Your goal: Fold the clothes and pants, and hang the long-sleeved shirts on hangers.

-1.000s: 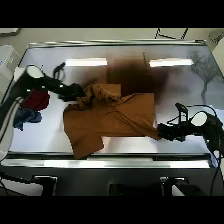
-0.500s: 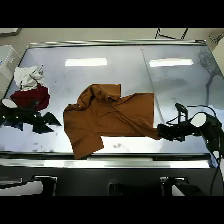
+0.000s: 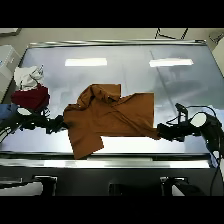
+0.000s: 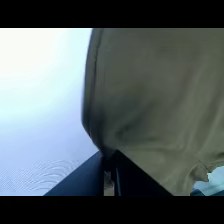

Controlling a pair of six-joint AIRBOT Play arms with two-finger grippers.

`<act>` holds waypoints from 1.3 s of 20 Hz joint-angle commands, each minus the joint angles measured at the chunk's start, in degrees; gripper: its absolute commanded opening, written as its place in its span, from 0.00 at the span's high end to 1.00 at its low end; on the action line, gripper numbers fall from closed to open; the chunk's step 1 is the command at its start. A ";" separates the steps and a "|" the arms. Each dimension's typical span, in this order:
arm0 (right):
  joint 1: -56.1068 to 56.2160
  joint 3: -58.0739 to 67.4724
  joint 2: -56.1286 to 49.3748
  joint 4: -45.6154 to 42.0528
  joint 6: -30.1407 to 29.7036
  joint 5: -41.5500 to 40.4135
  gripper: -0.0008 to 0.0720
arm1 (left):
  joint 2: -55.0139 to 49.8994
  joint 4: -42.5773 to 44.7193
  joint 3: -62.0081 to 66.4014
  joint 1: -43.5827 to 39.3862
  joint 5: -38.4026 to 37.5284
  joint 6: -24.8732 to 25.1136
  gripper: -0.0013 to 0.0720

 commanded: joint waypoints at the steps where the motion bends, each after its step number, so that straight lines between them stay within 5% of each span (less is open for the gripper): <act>1: 0.00 2.10 0.00 0.24 0.44 -1.60 0.93 | 1.55 -5.55 3.34 -1.64 -0.87 4.68 0.95; 4: 0.00 14.82 0.00 -4.59 0.13 -1.64 0.93 | 10.86 -5.42 16.15 -1.31 0.31 7.52 0.95; 12: 0.00 71.97 1.38 -20.15 -2.54 -4.26 0.93 | 31.85 -4.13 65.13 -0.11 15.37 4.46 0.95; 20: 0.00 76.39 11.34 -20.13 -1.25 -7.34 0.93 | 40.19 -3.32 65.94 -0.09 21.24 2.32 0.95; 22: 0.00 76.32 10.93 -20.11 -0.48 -0.63 0.93 | 38.66 0.37 65.77 -0.09 17.27 1.97 0.95; 26: 0.00 67.65 3.52 -17.62 3.74 28.55 0.93 | 30.23 5.60 60.70 -0.11 -0.04 1.95 0.95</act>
